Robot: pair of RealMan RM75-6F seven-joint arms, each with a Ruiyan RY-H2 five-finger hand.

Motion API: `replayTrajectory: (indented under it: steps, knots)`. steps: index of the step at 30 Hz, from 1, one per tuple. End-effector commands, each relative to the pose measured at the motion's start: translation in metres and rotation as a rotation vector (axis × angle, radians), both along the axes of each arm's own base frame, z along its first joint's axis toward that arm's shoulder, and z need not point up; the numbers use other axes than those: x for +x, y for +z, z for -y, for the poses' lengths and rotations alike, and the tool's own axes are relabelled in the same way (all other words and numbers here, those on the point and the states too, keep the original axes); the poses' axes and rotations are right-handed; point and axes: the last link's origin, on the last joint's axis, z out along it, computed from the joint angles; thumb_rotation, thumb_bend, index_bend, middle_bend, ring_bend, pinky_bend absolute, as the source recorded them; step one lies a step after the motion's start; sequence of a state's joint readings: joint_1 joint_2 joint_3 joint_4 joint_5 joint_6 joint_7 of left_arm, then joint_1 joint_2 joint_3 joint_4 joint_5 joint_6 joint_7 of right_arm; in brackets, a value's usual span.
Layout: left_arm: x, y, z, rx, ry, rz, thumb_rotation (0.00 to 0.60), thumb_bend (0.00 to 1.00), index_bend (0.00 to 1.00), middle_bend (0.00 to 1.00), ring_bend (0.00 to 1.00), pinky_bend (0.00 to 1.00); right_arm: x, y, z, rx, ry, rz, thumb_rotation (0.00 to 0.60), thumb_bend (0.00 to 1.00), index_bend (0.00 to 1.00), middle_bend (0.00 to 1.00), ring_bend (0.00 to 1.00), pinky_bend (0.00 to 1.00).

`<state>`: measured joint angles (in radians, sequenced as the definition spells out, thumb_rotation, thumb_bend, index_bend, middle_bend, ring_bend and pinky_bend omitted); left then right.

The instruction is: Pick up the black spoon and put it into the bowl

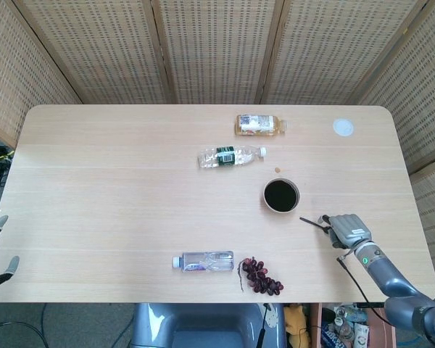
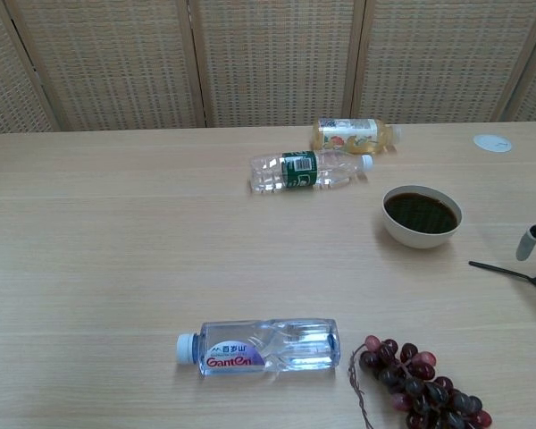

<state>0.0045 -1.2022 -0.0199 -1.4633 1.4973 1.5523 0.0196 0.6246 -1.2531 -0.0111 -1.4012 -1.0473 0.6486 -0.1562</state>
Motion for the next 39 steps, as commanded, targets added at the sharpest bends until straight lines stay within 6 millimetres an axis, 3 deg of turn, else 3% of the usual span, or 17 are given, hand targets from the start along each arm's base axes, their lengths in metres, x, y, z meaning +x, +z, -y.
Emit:
replayTrajectory:
  steps: [1, 17, 39]
  knots:
    - [0.000, 0.000, 0.000, 0.001, -0.002, 0.000, 0.600, 0.36, 0.00, 0.00, 0.00, 0.00, 0.000, -0.007, 0.004, 0.005, -0.006, -0.002, 0.600, 0.94, 0.28, 0.92, 0.97, 1.00]
    - [-0.006, 0.003, 0.005, 0.009, 0.015, 0.002, 0.600, 0.36, 0.00, 0.00, 0.00, 0.00, 0.004, -0.023, 0.019, 0.018, -0.010, -0.011, 0.600, 0.94, 0.28, 0.92, 0.97, 1.00]
    - [-0.008, 0.003, 0.007, 0.010, 0.019, 0.004, 0.600, 0.36, 0.00, 0.00, 0.00, 0.00, 0.011, -0.030, 0.010, 0.064, 0.000, -0.021, 0.600, 0.94, 0.28, 0.92, 0.97, 1.00]
